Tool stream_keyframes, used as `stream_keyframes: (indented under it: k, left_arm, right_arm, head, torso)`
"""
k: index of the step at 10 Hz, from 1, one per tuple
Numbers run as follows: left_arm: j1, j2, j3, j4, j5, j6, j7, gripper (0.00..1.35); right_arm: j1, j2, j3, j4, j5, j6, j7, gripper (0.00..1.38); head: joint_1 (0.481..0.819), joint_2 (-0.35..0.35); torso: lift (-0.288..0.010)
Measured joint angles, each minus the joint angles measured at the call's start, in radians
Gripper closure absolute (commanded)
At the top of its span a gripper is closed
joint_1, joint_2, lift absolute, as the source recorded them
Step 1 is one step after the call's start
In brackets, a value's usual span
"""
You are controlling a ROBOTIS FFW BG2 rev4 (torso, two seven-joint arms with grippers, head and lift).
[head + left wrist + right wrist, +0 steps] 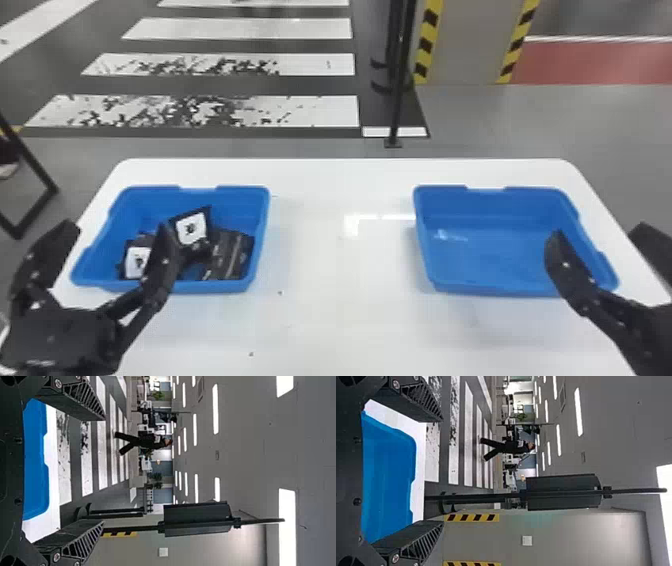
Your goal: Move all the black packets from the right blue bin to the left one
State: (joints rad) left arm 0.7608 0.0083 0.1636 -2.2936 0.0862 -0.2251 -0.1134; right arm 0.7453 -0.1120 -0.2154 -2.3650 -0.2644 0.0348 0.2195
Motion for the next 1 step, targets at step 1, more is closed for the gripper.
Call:
stream_keyframes:
  k: [1]
  left_arm:
    - [-0.001,0.001,-0.001,0.000,0.001,0.001,0.000,0.12]
  right_arm:
    - [-0.003,0.000,0.000,0.008,-0.003,-0.009,0.003,0.11]
  head:
    - [0.695,0.013]
  torso:
    - [-0.140]
